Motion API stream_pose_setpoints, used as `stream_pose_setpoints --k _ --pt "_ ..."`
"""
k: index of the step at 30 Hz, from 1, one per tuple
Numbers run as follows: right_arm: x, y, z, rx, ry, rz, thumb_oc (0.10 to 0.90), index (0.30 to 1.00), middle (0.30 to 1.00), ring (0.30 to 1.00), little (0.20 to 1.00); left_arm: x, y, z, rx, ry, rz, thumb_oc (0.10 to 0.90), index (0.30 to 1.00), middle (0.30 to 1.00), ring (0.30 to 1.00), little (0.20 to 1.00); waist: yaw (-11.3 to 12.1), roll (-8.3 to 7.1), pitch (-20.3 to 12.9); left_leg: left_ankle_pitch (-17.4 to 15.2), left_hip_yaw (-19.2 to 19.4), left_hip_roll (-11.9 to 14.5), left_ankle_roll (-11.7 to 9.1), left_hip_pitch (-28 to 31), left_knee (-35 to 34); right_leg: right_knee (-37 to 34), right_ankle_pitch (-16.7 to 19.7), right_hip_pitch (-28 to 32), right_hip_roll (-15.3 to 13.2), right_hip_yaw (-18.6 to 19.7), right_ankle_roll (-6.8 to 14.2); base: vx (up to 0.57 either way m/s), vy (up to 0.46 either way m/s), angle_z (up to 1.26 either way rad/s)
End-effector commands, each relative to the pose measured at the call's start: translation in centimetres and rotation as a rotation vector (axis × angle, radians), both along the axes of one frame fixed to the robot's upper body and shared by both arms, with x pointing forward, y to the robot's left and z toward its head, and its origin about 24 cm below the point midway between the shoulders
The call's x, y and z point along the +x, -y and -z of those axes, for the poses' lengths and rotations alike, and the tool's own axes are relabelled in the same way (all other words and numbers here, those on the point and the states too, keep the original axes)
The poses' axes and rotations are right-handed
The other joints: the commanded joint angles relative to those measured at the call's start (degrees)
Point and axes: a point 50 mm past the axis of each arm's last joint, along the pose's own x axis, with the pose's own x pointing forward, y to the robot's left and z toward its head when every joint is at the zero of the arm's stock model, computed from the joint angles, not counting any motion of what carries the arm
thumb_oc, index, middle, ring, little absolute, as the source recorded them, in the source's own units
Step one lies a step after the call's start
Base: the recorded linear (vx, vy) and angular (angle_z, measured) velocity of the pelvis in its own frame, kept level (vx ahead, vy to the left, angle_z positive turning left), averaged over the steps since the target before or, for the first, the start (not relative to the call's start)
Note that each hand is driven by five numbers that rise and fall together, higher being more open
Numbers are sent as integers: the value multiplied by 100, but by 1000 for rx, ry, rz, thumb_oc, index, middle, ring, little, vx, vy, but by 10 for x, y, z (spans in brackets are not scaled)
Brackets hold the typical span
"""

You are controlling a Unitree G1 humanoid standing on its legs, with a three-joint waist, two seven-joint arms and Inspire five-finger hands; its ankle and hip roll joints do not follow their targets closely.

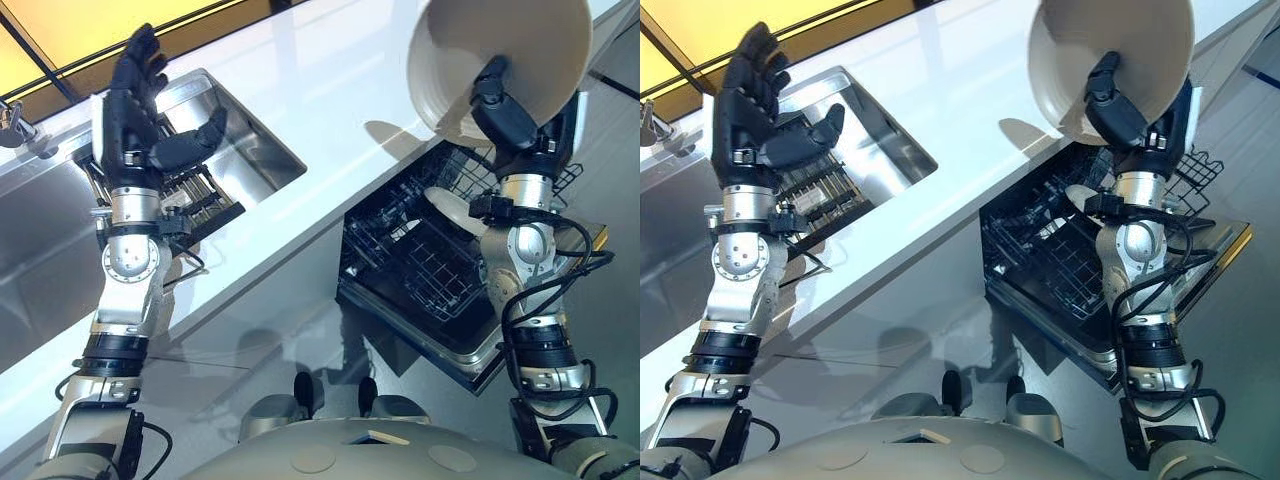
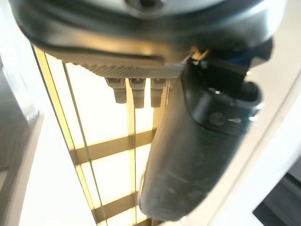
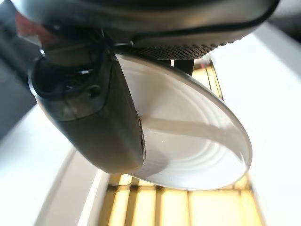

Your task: Pick up plates and place into dishwasher.

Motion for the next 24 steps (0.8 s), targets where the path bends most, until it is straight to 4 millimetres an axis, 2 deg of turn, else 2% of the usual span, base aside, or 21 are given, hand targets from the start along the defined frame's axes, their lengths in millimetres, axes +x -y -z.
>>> stream_pose_setpoints --k 1,6,11,17,24 --pt "-16 29 -46 -186 240 176 100 300 300 300 200 -2 -19 -40 55 169 -77 800 900 900 900 900 -38 129 -854 -712 -168 -152 -74 69 8 685 -908 -231 394 -155 36 0 0 0" --pt "-33 71 -10 -295 20 316 100 300 300 300 200 -18 -48 -27 93 102 -194 800 900 900 900 900 -90 148 -810 -706 -176 -149 -70 50 8 726 -934 -267 377 -134 52 1 5 1" --pt "-52 87 32 -377 -196 387 100 300 300 300 200 -38 -72 -17 106 65 -301 800 900 900 900 900 -193 194 -682 -682 -126 -141 -63 21 8 810 -958 -354 351 -121 47 -22 29 -1" --pt "-64 87 75 -375 -391 336 100 300 300 300 200 -48 -85 -11 78 51 -378 800 900 900 900 900 -281 263 -579 -660 -67 -143 -80 -15 8 849 -973 -418 322 -116 63 -20 16 -4" --pt "-69 70 103 -382 -490 200 100 300 300 300 200 -54 -97 -6 58 35 -431 800 900 900 900 900 -327 314 -479 -628 -38 -151 -99 -74 8 876 -977 -489 288 -136 81 -17 6 -1"
